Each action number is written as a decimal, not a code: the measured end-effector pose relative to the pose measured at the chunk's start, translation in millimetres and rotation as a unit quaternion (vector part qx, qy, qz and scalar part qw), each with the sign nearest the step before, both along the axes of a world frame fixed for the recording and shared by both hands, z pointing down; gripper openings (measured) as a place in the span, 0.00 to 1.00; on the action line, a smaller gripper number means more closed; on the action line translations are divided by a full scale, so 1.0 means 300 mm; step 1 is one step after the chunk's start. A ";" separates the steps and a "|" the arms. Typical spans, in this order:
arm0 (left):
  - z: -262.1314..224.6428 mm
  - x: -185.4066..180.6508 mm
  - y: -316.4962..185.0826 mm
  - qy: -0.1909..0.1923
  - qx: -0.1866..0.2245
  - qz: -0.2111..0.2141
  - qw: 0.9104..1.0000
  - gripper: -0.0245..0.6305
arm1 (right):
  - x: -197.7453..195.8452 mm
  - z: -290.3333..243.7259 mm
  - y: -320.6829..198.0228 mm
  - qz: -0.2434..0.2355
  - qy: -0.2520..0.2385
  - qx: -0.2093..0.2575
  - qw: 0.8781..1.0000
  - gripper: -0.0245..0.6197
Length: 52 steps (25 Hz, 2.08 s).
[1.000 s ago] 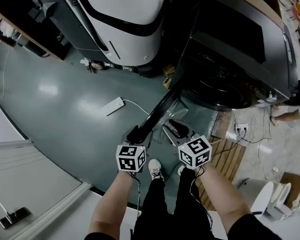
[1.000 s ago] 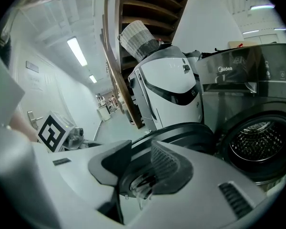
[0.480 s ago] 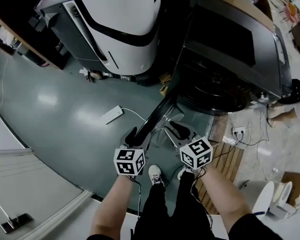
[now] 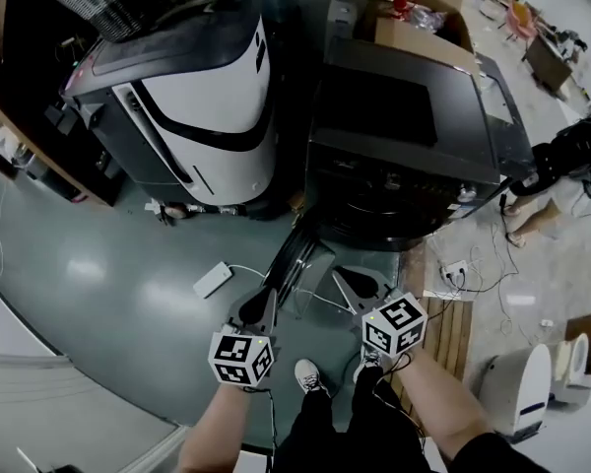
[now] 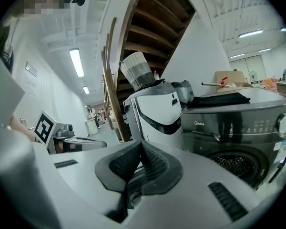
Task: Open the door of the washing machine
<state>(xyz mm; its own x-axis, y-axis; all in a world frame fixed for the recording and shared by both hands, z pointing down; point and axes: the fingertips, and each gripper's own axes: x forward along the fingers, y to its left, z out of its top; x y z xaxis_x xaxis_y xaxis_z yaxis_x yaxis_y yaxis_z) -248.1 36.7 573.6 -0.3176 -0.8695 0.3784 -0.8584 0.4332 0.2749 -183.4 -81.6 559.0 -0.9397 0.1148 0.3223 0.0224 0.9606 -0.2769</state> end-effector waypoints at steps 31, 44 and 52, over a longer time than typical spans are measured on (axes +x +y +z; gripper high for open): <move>-0.360 1.119 -0.288 -0.048 0.025 0.086 0.995 0.07 | 1.171 -0.324 -0.313 0.101 -0.042 0.027 0.994 0.06; -0.413 1.250 -0.146 -0.064 0.024 0.076 0.995 0.07 | 1.274 -0.357 -0.168 0.077 -0.044 0.017 0.996 0.06; -0.385 1.278 -0.121 -0.054 0.024 0.073 0.996 0.07 | 1.297 -0.325 -0.103 0.061 -0.032 0.018 0.997 0.06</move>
